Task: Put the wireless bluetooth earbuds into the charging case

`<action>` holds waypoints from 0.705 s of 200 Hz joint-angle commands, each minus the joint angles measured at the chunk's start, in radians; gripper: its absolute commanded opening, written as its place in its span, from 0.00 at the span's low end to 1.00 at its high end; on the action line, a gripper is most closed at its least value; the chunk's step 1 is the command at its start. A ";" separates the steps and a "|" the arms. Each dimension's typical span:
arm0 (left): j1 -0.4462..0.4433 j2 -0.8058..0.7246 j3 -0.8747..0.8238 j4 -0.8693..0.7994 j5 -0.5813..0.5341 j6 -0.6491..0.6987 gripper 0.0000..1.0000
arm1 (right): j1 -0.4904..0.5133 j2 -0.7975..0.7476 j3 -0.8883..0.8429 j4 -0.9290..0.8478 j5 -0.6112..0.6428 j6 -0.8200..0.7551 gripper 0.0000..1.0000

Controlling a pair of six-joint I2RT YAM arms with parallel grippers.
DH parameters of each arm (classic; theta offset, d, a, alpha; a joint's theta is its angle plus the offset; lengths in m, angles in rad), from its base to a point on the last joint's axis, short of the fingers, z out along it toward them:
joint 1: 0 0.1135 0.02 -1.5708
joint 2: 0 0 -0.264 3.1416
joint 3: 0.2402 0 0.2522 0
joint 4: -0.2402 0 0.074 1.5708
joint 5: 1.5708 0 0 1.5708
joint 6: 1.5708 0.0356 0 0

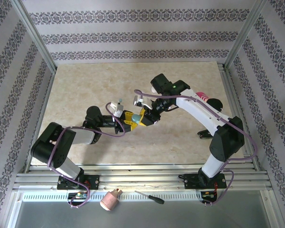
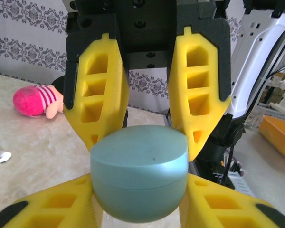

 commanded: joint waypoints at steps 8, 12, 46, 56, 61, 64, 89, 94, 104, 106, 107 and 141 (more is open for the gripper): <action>-0.016 0.018 0.031 0.131 0.035 -0.079 0.47 | 0.015 0.025 0.036 -0.029 -0.014 -0.040 0.24; -0.016 0.018 0.031 0.132 0.035 -0.080 0.47 | 0.017 0.026 0.037 -0.029 -0.014 -0.041 0.24; -0.019 0.017 0.034 0.130 0.038 -0.085 0.47 | 0.019 0.028 0.043 -0.030 -0.011 -0.046 0.24; -0.020 0.017 0.036 0.131 0.039 -0.089 0.47 | 0.020 0.028 0.043 -0.027 -0.010 -0.046 0.24; -0.020 0.017 0.036 0.133 0.039 -0.090 0.47 | 0.021 0.029 0.042 -0.028 -0.008 -0.047 0.24; -0.021 0.017 0.037 0.131 0.039 -0.092 0.48 | 0.021 0.029 0.044 -0.027 -0.006 -0.048 0.24; -0.022 0.020 0.040 0.131 0.036 -0.092 0.51 | 0.024 0.033 0.047 -0.024 0.007 -0.050 0.24; -0.022 0.021 0.039 0.131 0.035 -0.092 0.51 | 0.025 0.033 0.049 -0.023 0.007 -0.051 0.24; -0.023 0.020 0.042 0.131 0.035 -0.092 0.50 | 0.024 0.033 0.048 -0.019 0.008 -0.050 0.24; -0.022 0.021 0.041 0.130 0.034 -0.092 0.50 | 0.024 0.033 0.049 -0.019 0.008 -0.051 0.24; -0.022 0.021 0.042 0.131 0.034 -0.092 0.50 | 0.024 0.033 0.049 -0.019 0.008 -0.051 0.24; -0.022 0.026 0.042 0.131 0.039 -0.092 0.43 | 0.024 0.030 0.050 -0.010 0.016 -0.051 0.24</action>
